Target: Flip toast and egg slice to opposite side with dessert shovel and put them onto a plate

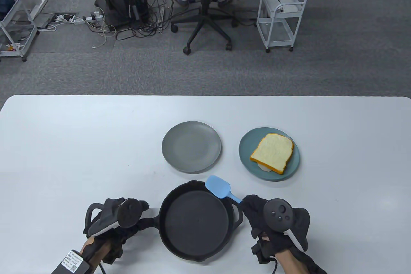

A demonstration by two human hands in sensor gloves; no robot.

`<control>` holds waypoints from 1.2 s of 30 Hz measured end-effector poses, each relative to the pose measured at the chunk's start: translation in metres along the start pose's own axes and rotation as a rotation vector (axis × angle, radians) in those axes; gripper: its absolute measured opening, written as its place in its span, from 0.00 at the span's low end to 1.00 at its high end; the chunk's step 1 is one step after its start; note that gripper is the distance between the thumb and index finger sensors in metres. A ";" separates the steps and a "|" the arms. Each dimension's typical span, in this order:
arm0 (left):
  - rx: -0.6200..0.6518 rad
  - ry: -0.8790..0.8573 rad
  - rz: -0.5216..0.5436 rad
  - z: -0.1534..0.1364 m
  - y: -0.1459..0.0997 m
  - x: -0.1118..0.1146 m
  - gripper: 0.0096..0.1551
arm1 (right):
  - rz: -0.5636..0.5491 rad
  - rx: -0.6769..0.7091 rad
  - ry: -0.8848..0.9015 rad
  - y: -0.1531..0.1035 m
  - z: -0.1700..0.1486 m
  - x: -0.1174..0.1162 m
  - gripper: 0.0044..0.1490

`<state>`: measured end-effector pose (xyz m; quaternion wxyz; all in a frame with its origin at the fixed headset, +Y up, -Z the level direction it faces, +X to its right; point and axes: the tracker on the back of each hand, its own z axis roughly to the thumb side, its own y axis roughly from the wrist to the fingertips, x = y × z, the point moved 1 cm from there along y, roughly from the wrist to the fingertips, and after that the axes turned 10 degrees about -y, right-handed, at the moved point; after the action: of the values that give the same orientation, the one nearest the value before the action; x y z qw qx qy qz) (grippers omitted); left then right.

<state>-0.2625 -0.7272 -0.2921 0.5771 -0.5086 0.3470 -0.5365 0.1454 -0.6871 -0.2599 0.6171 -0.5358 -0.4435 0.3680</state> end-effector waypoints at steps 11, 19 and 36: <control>-0.033 -0.078 0.123 -0.018 -0.009 -0.019 0.56 | 0.035 0.024 -0.026 -0.001 0.007 -0.006 0.31; -0.055 -0.046 0.089 -0.018 -0.006 -0.015 0.58 | 0.043 0.072 -0.074 -0.005 0.020 -0.012 0.31; -0.024 -0.023 0.063 -0.012 -0.005 -0.012 0.56 | 0.099 0.140 -0.220 -0.007 0.042 -0.040 0.31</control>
<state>-0.2776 -0.7177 -0.2920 0.5916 -0.5104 0.3625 -0.5081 0.0922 -0.7107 -0.2580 0.5818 -0.4689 -0.4548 0.4845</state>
